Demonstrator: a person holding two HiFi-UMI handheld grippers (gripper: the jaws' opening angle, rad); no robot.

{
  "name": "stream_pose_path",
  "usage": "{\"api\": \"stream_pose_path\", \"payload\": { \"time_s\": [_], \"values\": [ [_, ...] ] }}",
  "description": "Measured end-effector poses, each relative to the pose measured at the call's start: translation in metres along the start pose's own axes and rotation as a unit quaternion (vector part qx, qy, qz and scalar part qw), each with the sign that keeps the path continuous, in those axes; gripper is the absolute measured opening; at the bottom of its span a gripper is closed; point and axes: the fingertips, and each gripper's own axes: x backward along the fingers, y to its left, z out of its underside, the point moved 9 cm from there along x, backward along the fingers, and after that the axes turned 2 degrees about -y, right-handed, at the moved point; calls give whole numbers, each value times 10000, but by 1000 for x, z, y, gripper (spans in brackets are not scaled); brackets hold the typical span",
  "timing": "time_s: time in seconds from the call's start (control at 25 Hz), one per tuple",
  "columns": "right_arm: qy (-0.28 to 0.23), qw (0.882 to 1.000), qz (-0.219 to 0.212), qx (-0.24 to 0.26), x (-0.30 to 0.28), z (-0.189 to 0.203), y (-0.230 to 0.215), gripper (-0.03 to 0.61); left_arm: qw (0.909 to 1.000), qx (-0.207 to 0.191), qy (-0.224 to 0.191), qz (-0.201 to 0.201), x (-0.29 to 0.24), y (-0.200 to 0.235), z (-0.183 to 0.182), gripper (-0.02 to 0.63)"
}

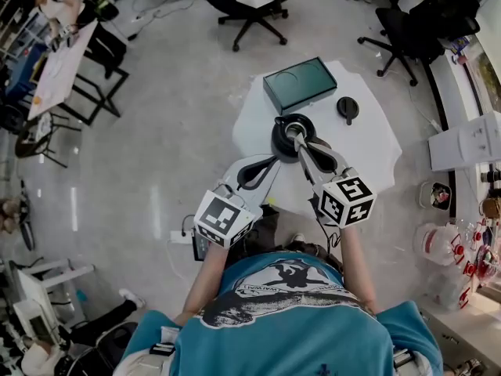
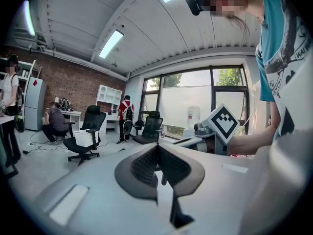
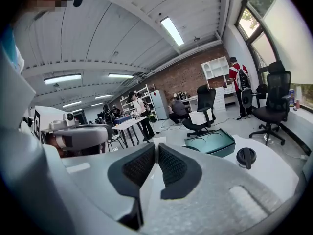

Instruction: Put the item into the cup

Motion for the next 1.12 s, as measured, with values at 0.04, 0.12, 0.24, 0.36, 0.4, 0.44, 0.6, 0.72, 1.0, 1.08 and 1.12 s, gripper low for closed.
{"api": "stream_pose_path", "payload": {
  "time_s": [0.04,0.12,0.24,0.36,0.4,0.44,0.6,0.72,1.0,1.08,1.12],
  "values": [
    [59,10000,53,53,-5,0,-1,25,10000,12,16,31,1,4,1,3],
    [162,9997,143,139,-14,1,-4,25,9999,40,43,83,0,13,3,3],
    [322,9989,234,253,-25,1,-12,25,9998,63,60,158,-3,23,4,3],
    [541,9971,309,444,-34,0,-19,25,9997,62,57,235,-8,28,4,3],
    [633,9960,335,531,-37,0,-20,25,9996,65,61,256,-9,30,4,3],
    [741,9946,360,630,-40,0,-21,25,9996,70,67,273,-9,32,4,3],
    [1193,9858,457,1087,-53,1,-23,25,9994,108,74,328,-11,40,5,3],
    [1412,9803,508,1284,-59,0,-25,26,9992,114,71,381,-14,44,4,3],
    [1863,9698,656,1434,-68,5,-26,26,9987,121,72,483,-15,54,5,3],
    [1987,9657,732,1505,-70,6,-27,26,9986,127,85,511,-16,56,6,3],
    [2038,9640,760,1530,-71,7,-27,26,9985,131,87,525,-16,57,6,3]
  ]
}}
